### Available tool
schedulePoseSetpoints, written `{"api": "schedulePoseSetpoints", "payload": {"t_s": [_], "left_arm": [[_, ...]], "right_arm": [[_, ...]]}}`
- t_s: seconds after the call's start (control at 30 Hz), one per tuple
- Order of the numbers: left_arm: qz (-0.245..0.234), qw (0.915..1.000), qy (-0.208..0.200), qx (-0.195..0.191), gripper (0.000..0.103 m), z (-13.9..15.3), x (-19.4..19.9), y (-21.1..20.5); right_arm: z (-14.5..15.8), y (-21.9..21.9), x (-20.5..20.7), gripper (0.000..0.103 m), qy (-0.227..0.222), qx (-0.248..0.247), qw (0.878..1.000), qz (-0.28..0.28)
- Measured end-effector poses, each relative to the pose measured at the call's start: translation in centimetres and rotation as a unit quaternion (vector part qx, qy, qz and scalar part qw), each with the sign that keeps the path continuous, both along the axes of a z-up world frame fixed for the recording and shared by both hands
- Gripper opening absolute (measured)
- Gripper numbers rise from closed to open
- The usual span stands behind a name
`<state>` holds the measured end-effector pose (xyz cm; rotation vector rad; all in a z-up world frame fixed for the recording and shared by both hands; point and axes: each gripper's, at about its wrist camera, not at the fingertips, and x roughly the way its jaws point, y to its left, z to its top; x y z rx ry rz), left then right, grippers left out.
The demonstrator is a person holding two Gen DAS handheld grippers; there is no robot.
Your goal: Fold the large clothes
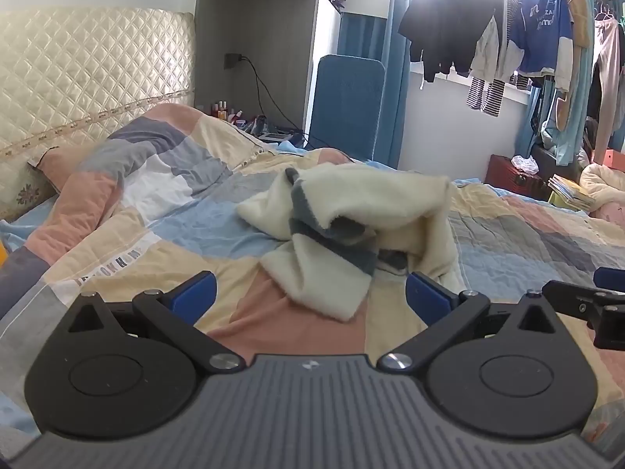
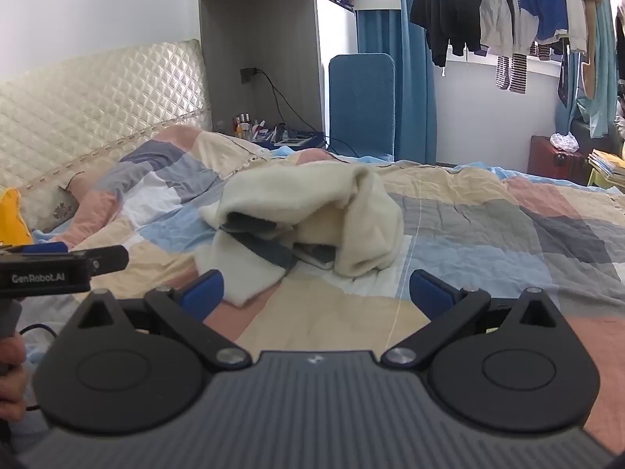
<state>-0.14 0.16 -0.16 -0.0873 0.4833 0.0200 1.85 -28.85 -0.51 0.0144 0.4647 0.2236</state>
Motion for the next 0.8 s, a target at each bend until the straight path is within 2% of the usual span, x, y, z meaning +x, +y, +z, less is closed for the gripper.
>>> {"api": "schedulePoseSetpoints", "payload": {"t_s": [0.8], "left_arm": [[-0.001, 1.0000, -0.001, 0.000, 0.103, 0.03, -0.05, -0.11]], "right_arm": [[0.06, -0.26, -0.11, 0.103, 0.000, 0.000, 1.000, 0.000]]}}
